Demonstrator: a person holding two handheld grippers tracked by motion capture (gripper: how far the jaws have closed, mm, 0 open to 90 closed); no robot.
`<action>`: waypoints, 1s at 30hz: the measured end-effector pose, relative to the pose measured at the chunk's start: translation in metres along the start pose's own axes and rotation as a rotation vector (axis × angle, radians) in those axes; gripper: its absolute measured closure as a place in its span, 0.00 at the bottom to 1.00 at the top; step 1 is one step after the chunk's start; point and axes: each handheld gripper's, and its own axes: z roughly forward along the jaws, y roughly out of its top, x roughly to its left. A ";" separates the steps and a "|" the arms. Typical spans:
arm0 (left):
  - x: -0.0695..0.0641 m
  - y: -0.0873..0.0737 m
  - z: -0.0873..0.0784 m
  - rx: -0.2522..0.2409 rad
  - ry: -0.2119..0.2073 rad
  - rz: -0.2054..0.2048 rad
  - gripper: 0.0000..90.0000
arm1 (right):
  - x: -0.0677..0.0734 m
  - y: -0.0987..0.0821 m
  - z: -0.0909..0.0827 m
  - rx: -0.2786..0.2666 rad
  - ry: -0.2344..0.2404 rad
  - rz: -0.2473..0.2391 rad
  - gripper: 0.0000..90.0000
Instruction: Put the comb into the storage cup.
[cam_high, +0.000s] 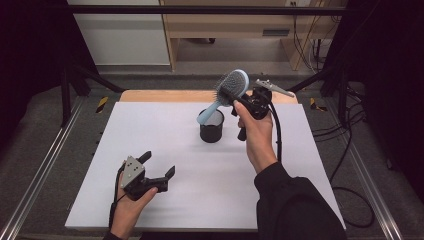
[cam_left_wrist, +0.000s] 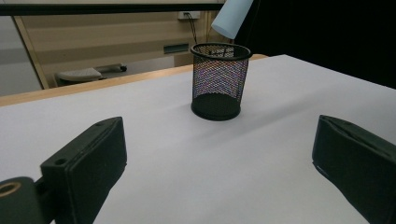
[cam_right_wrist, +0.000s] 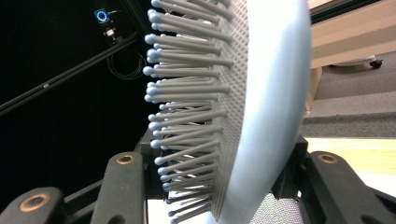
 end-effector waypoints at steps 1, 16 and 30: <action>0.000 0.000 0.000 0.000 -0.001 0.001 0.04 | -0.001 0.001 -0.001 0.000 -0.001 0.000 0.57; 0.000 0.000 0.001 0.005 -0.007 0.004 0.04 | -0.008 0.007 -0.007 -0.041 -0.014 0.012 0.56; -0.001 -0.001 0.001 0.008 -0.012 0.006 0.04 | -0.013 0.009 -0.008 -0.043 -0.037 0.020 0.56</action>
